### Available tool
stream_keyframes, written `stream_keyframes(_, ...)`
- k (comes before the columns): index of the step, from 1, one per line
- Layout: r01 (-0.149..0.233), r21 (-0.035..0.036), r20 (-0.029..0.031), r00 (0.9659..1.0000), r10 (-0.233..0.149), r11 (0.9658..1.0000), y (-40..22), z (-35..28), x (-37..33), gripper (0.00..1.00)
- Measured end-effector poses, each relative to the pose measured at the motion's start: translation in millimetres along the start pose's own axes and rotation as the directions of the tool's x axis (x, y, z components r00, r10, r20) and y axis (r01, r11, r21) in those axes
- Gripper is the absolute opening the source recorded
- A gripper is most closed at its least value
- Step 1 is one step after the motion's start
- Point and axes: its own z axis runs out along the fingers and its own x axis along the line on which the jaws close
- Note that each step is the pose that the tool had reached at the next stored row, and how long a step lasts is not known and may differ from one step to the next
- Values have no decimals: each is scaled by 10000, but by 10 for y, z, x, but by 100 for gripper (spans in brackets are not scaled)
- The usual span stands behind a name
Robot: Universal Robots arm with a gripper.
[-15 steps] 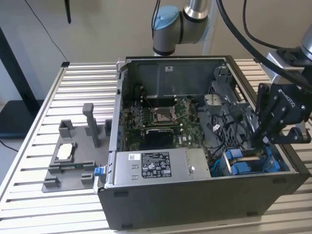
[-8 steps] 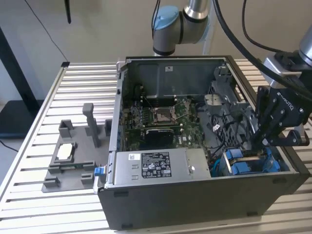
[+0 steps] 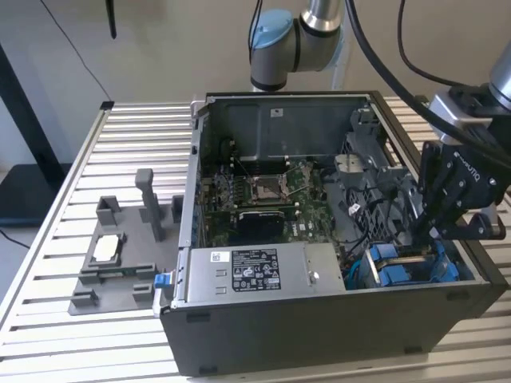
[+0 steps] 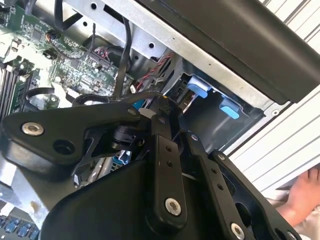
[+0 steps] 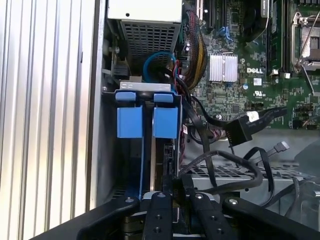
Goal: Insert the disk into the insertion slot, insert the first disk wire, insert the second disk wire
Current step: 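Insert the first disk wire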
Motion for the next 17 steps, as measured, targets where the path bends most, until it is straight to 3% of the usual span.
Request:
stream_keyframes(12, -145, 60, 16, 9999, 145, 9999, 0, 2, 23, 19)
stream_keyframes(17, -144, 158, 18, 9999, 144, 9998, 0, 18, 25, 19)
